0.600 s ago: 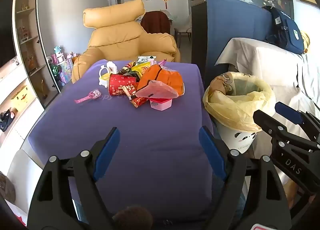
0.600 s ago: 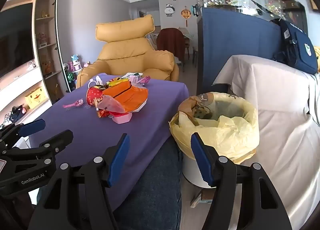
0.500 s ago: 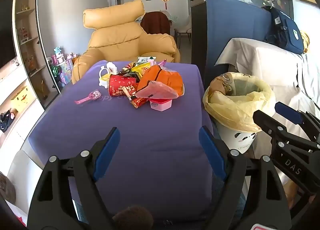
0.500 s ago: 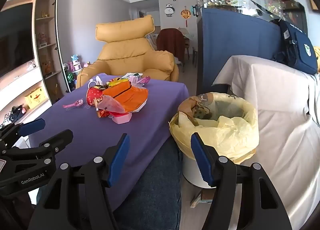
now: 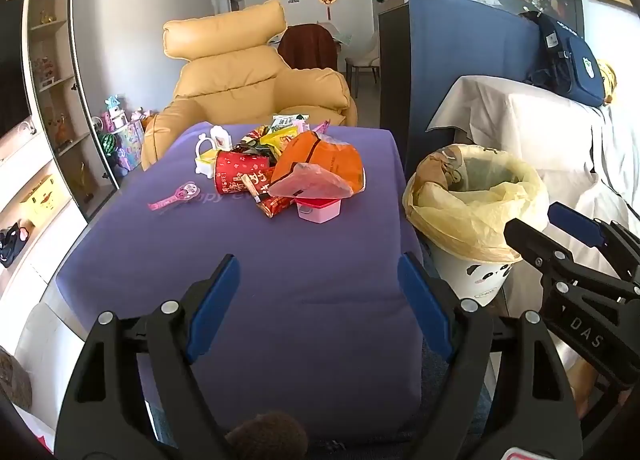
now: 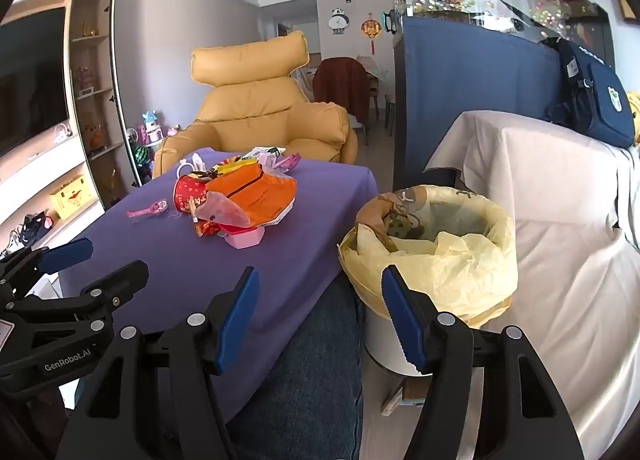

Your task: Collect trash

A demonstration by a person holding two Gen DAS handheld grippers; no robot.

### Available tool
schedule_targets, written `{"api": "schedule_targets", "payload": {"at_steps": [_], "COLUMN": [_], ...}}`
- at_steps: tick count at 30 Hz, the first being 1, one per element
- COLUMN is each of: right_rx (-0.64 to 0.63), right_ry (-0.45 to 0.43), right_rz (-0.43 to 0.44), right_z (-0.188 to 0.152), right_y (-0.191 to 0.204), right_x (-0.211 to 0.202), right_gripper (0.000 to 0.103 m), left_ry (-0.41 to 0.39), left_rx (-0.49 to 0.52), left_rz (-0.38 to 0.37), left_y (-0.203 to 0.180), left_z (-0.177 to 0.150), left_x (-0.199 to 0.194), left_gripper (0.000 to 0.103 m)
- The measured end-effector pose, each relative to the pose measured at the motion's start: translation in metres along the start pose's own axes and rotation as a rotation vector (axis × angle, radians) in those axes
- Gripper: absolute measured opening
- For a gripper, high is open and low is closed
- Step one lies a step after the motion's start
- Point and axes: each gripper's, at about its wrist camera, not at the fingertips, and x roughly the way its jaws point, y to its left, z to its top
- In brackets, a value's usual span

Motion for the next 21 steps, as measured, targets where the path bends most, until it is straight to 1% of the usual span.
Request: {"api": "schedule_targets", "payload": {"at_steps": [21], "right_rx": [0.004], "right_ry": [0.001], "right_rz": [0.002], "right_z": [-0.0015], "right_y": [-0.0017], "right_x": [-0.0006], "right_gripper": [0.060], "left_ry": [-0.004], "left_rx": [0.001], "left_rz": [-0.003], "left_y": [0.0013], "left_z": [0.0000], "left_x": [-0.0003], "left_gripper": [0.077]}}
